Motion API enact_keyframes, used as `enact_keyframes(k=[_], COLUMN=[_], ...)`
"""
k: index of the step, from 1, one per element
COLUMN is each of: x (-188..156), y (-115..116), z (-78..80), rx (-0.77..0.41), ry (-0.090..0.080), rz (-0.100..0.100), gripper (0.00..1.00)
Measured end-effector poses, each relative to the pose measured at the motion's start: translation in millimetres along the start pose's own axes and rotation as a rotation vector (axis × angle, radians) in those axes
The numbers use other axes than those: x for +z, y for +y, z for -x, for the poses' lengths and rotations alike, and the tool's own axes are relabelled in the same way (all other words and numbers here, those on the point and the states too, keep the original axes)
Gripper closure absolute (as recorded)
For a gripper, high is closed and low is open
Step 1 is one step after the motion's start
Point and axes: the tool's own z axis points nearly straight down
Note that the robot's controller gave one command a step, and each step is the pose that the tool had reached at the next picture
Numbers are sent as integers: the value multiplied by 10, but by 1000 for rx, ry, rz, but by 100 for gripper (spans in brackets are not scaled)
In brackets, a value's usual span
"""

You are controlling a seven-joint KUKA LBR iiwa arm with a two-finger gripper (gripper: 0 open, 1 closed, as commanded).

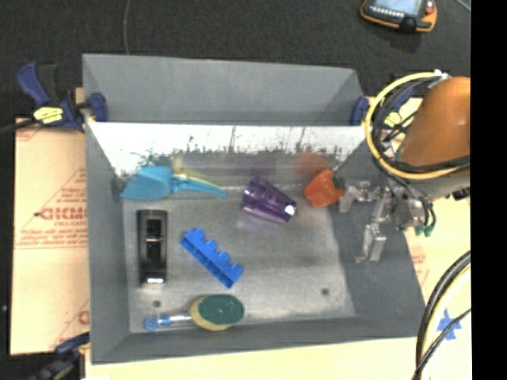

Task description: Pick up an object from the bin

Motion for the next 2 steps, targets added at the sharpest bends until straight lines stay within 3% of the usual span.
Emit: enact_keyframes(k=[1, 2], x=[-48, 1196], y=[8, 810], z=[15, 681], rx=[-5, -52], ry=[-8, -22], rz=[-2, -4], gripper=[0, 0])
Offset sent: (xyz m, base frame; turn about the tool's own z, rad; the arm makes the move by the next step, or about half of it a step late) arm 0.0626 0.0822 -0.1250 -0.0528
